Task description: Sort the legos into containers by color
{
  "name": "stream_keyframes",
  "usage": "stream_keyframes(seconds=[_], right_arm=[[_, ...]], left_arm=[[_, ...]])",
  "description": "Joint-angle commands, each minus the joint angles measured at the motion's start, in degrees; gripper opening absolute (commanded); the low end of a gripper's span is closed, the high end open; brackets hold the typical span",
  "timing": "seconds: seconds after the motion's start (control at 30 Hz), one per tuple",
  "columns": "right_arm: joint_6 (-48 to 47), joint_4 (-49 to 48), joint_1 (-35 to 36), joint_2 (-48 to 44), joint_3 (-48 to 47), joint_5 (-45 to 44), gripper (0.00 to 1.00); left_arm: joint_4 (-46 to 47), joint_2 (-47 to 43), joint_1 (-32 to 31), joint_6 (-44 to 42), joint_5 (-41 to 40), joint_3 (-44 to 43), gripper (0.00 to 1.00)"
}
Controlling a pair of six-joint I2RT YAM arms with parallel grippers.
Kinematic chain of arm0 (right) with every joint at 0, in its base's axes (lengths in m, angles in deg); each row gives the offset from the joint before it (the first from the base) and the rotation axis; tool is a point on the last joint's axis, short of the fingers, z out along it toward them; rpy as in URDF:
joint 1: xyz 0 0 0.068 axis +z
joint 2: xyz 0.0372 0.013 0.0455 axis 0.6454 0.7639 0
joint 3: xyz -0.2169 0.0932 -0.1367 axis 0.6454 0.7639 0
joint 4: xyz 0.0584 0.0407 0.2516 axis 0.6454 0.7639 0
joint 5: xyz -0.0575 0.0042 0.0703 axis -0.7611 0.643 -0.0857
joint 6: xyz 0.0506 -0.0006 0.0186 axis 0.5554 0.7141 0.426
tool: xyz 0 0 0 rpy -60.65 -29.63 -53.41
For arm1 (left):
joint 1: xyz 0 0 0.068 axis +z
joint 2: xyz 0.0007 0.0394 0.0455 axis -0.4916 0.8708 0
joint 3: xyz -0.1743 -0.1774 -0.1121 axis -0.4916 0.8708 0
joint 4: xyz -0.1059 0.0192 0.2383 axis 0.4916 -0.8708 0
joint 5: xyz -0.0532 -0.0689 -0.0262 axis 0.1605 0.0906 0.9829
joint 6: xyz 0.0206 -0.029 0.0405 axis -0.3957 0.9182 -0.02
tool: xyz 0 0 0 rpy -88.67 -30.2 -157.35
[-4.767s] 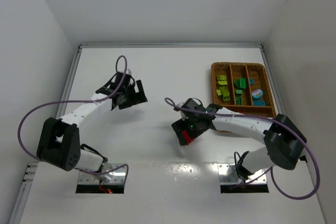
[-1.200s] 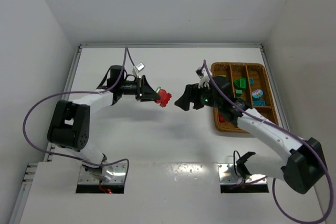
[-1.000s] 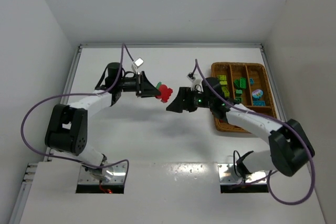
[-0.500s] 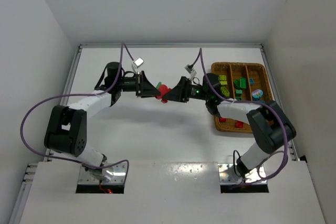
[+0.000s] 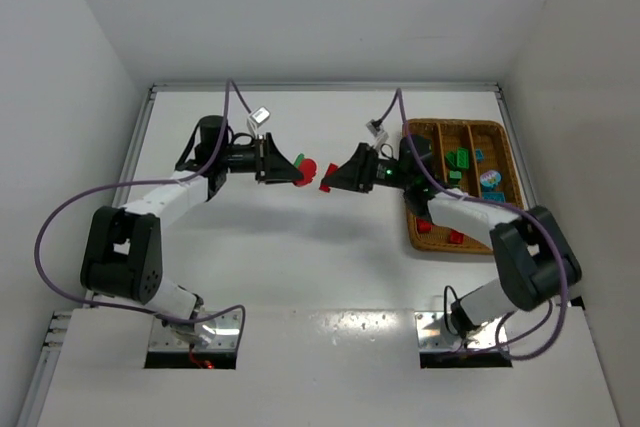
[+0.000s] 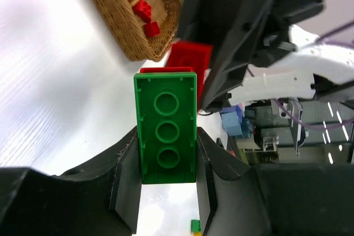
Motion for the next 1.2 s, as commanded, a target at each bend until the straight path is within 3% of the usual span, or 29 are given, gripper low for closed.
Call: stream_keyframes(seconds=[0.0,0.17,0.2,0.27,0.3,0.4,0.5,0.7,0.8,1.0,1.1,1.17], right_arm=[[-12.8,16.5,-2.0,-8.4,-0.6,-5.2,0.15],[-21.8,35.7,-4.8,-15.8,-5.0,-15.1,0.15],[-23.1,46.9,-4.8,-18.3,-6.4,-24.7,0.15],[-23.1,57.6,-4.8,-21.2,-8.4,-38.4,0.13],[-21.4,65.3,-5.3,-24.4,-8.4,-50.7,0.09],[-18.5,73.2,-8.5,-29.1,-4.0,-63.2,0.09],[-18.4,74.5,-12.8,-33.1,0.0,-64.0,0.11],[-19.0,72.9,-20.1,-32.3,2.9,-64.5,0.18],[-19.6,71.6,-22.1,-30.2,3.4,-63.0,0.32],[-20.2,70.4,-22.1,-25.5,2.9,-63.0,0.71],[-21.1,70.9,-21.6,-26.4,1.0,-61.7,0.75],[-24.8,66.5,-20.9,-31.1,0.9,-53.8,0.73]], left_arm=[[-2.4,0.2,0.9,-1.6,-0.1,-2.7,0.00],[-3.4,1.3,0.9,-2.1,-1.4,-4.0,0.00],[-8.4,1.3,0.2,-5.3,-2.0,-4.8,0.00],[-14.0,3.1,-1.1,-9.0,-5.3,-7.8,0.00],[-15.8,3.9,-2.6,-9.9,-6.3,-8.3,0.00],[-15.9,5.3,-5.5,-10.5,-8.1,-8.9,0.00],[-15.9,7.2,-7.8,-10.5,-8.8,-9.6,0.00],[-15.9,8.5,-10.0,-10.5,-10.0,-10.9,0.00],[-15.9,9.1,-10.7,-10.5,-10.5,-12.2,0.00],[-15.9,9.6,-10.7,-9.4,-10.0,-14.5,0.00],[-15.9,9.6,-10.7,-9.4,-8.8,-15.2,0.00],[-15.9,9.6,-10.7,-9.4,-7.5,-15.8,0.00]])
